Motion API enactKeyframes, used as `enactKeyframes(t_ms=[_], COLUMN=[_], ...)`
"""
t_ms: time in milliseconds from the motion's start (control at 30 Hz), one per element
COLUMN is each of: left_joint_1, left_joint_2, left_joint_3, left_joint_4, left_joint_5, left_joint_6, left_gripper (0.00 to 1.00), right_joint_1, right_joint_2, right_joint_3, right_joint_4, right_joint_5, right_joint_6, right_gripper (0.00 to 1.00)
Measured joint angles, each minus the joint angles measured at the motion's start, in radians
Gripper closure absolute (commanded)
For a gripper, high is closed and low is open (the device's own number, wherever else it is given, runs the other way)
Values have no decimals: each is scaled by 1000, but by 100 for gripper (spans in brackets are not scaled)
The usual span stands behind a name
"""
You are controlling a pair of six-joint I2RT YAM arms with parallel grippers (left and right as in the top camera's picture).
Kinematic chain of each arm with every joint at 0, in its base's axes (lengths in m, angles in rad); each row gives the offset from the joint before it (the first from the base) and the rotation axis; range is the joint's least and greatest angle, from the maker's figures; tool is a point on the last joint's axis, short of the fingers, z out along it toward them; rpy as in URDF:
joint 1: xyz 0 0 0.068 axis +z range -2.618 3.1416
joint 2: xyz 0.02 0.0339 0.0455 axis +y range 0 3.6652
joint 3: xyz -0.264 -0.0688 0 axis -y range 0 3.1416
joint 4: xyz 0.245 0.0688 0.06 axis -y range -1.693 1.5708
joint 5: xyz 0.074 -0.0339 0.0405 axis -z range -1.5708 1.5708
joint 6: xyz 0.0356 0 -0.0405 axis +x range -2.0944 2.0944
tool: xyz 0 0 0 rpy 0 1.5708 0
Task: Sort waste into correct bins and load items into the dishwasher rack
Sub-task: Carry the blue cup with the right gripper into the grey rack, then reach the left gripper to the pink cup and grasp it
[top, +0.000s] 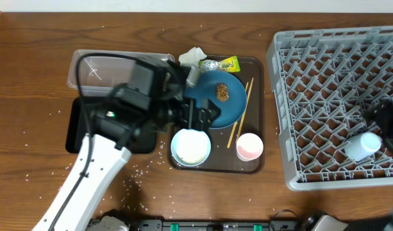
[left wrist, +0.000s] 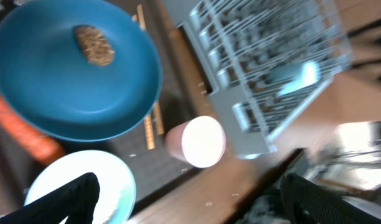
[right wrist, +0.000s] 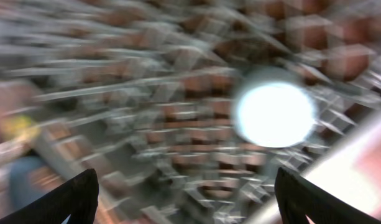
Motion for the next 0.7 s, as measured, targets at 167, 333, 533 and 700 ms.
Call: enactKeyframes(t_ms=[167,333,533,700], left_joint_1=[-146,-258,-354,-392], left_joint_2=[73,248,416,502], left_joint_3=[-14,-21,-27,-28], left_joint_4=[1,35,112,150], left_joint_5=[-187,-268,-301,-334], left_joint_6=[10,2,-13,-51], left_gripper=[12,19,24,52], right_joint_1=[21,49,48,48], right_joint_2=[-157,-223,-227,-227], right_joint_3=[18,19,19,19], right_joint_4=[10,14,12,12], right_joint_5=[-175,-237,-249,-254], right_joint_6=[-20,-14,-13,-13], right_gripper=[16,14,14,14])
